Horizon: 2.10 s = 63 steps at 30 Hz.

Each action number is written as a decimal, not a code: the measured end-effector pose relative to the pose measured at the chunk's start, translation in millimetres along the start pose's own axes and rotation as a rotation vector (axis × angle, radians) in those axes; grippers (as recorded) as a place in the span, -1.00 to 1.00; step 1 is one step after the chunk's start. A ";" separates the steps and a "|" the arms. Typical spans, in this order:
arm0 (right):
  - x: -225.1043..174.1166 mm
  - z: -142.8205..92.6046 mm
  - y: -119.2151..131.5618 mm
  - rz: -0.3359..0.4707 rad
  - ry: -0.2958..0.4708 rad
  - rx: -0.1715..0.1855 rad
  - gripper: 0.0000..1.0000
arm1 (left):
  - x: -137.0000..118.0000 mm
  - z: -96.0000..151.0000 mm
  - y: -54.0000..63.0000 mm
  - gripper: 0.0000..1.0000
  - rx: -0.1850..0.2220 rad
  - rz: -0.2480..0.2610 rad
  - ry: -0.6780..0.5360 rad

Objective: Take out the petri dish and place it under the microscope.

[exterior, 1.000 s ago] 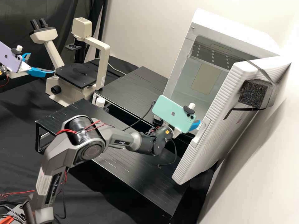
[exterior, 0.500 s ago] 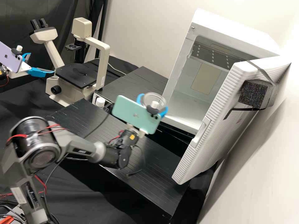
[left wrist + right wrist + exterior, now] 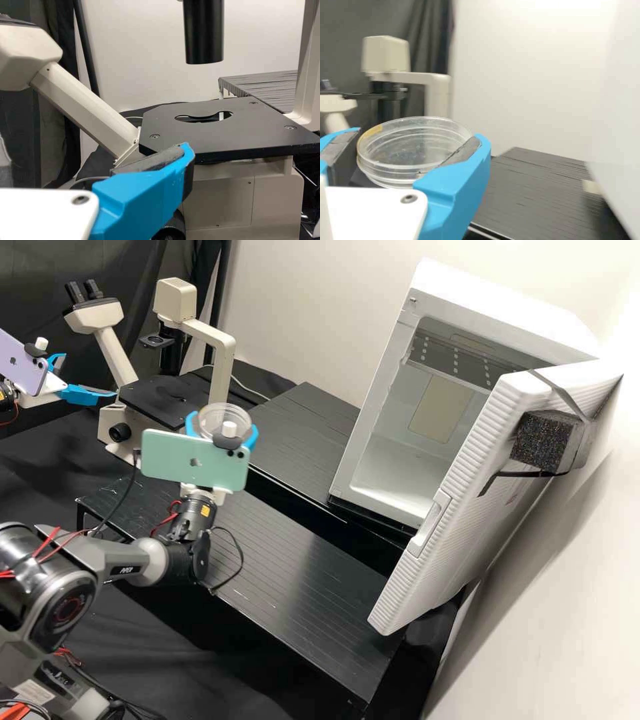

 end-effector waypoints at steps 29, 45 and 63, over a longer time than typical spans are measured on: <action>131.5 -34.4 -95.0 -0.163 -0.117 0.010 -1.00 | 0.0 0.0 0.0 1.00 0.000 0.000 0.000; 183.4 -46.7 -105.4 -0.151 -0.161 -0.062 -1.00 | 0.0 0.0 0.0 1.00 0.000 0.000 0.000; 218.5 -37.4 -139.5 -0.228 -0.204 -0.095 -1.00 | 0.0 0.0 0.0 1.00 0.000 0.000 0.000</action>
